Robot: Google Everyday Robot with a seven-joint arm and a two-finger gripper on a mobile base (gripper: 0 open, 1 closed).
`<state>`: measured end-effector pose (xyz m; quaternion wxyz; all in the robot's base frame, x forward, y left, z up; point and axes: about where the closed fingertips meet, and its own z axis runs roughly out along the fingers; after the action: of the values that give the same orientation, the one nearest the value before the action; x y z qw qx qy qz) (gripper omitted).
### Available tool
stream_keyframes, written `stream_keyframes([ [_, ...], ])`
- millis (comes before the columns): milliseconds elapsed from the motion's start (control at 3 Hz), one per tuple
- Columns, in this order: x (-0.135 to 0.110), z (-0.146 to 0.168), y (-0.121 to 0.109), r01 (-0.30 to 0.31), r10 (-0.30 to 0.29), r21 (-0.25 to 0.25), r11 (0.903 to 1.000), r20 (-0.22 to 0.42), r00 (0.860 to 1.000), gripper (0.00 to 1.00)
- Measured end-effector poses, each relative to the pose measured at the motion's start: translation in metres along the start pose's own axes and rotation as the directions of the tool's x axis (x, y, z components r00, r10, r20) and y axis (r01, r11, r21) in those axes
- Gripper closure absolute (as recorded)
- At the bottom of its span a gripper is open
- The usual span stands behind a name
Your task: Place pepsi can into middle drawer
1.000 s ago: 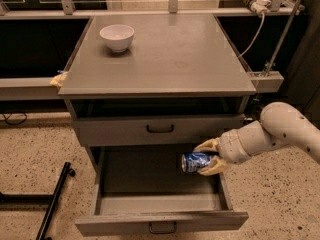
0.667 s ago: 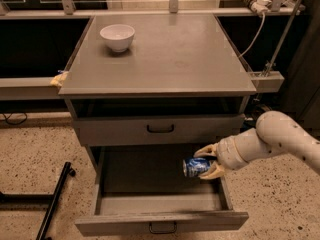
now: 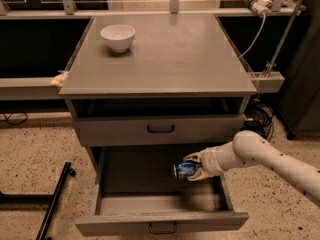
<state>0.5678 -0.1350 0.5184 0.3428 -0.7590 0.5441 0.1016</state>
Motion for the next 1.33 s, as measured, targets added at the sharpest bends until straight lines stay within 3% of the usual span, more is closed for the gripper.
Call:
stream_keyframes([
  [667,0.01,0.019,0.01,0.018,-0.018,-0.011,0.9998,-0.027,0.999,1.0],
  [1333,0.035,0.068,0.025,0.012,-0.013,-0.042,0.9991,-0.028,1.0,1.0],
])
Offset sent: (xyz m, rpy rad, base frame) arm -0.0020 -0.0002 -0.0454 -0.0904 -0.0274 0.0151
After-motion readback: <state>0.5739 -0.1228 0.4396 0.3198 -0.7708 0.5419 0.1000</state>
